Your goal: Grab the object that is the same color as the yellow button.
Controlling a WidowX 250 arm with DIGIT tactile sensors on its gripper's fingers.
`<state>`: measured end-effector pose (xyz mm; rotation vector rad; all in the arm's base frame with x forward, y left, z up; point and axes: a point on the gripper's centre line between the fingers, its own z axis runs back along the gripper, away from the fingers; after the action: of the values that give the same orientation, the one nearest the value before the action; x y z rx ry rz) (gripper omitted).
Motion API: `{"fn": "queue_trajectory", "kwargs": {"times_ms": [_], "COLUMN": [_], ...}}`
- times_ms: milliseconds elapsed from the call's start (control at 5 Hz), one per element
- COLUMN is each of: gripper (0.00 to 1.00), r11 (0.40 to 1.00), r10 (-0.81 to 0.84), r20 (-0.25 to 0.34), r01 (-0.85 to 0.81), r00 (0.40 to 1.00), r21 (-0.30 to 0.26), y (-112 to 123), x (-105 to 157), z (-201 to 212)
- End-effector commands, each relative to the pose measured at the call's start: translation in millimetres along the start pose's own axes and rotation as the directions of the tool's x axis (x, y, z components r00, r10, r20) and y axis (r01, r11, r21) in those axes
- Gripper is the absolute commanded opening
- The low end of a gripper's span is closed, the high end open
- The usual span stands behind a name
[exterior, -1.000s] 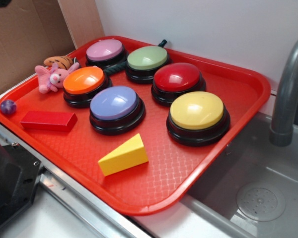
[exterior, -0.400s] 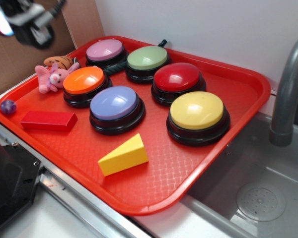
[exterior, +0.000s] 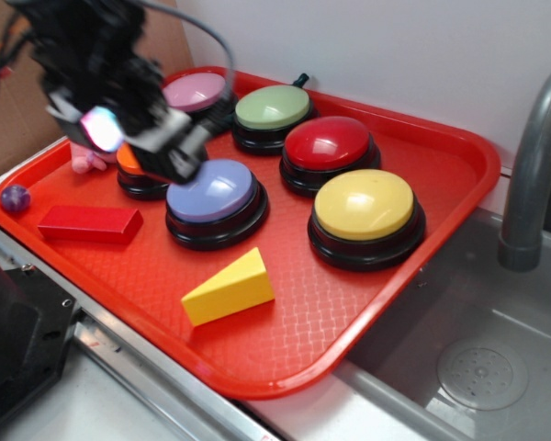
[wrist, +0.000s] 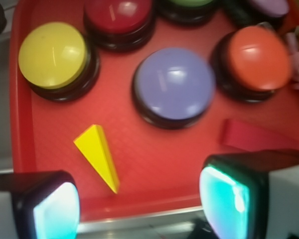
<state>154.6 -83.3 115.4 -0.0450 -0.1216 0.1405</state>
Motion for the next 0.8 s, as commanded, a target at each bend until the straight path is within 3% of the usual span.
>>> {"fn": "queue_trajectory", "kwargs": {"times_ms": [0, 400, 600], "gripper": [1.00, 1.00, 0.00], "r11": [0.997, 0.998, 0.998], "r10": [0.054, 0.024, 0.042], "r20": [-0.028, -0.018, 0.001], "r01": [-0.055, -0.025, -0.042], "r00": [0.998, 1.000, 0.999], "r21": [-0.045, -0.050, -0.040], "y": [-26.9, -33.5, -41.3], "x": [-1.0, -1.7, -0.6], "z": [-61.3, -91.2, -94.0]}}
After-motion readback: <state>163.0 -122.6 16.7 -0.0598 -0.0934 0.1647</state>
